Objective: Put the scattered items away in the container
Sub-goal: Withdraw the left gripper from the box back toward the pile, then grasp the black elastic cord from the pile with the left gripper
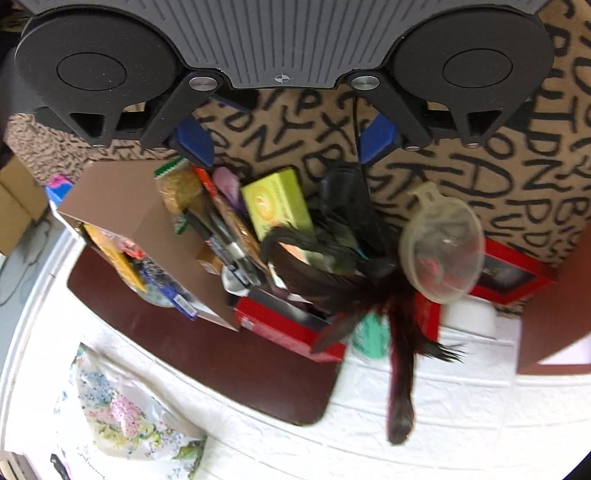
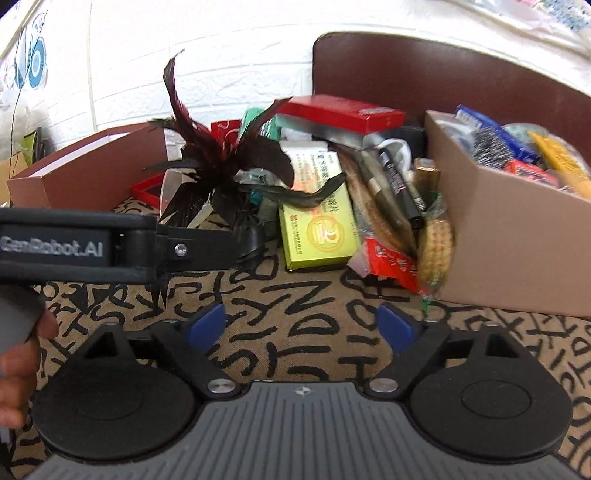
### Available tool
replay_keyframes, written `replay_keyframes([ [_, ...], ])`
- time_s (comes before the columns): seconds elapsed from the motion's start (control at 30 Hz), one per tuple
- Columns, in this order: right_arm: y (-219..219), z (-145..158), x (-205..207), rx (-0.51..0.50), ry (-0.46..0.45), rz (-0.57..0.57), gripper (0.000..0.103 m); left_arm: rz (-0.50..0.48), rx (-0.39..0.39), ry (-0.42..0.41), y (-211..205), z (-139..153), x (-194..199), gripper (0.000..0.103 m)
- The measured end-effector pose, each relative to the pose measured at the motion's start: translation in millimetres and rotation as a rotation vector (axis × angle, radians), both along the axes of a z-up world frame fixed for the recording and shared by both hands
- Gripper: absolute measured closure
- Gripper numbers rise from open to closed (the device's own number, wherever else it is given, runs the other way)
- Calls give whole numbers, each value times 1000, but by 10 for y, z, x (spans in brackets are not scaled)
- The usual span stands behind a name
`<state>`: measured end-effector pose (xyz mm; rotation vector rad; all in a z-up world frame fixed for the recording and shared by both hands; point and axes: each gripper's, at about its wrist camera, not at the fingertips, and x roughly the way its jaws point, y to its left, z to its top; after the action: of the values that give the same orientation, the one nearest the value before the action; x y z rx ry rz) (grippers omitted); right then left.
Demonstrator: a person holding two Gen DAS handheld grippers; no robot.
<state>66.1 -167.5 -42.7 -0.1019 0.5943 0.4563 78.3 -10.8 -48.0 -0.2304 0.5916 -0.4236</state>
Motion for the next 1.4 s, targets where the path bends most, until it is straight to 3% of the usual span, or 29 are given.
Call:
replay_keyframes([
  [0.2,139,-19,158,-21,2,37,32,-36,22,-15,-183,22,151,17],
  [0.3,172,-18,230,-22,2,48,34,-62,-53,-7,-141,141,125,20],
  [0.37,162,-11,262,7,10,57,36,-56,-48,-38,-120,254,41,23],
  [0.43,140,15,277,54,23,75,36,-66,-54,-64,-61,335,-29,23],
  [0.67,142,73,213,88,30,114,36,-87,-189,-52,154,481,-92,20],
  [0.8,169,54,212,88,24,117,39,-81,-137,-61,64,420,22,20],
  [0.97,275,-44,363,83,59,148,51,7,-90,52,60,104,424,31],
  [1.13,401,-144,506,75,80,161,55,90,-61,104,141,-98,708,32],
  [1.23,466,-168,628,78,81,157,56,103,-45,115,155,-164,824,33],
  [1.4,585,-207,778,82,73,147,56,78,-32,143,153,-251,1002,45],
])
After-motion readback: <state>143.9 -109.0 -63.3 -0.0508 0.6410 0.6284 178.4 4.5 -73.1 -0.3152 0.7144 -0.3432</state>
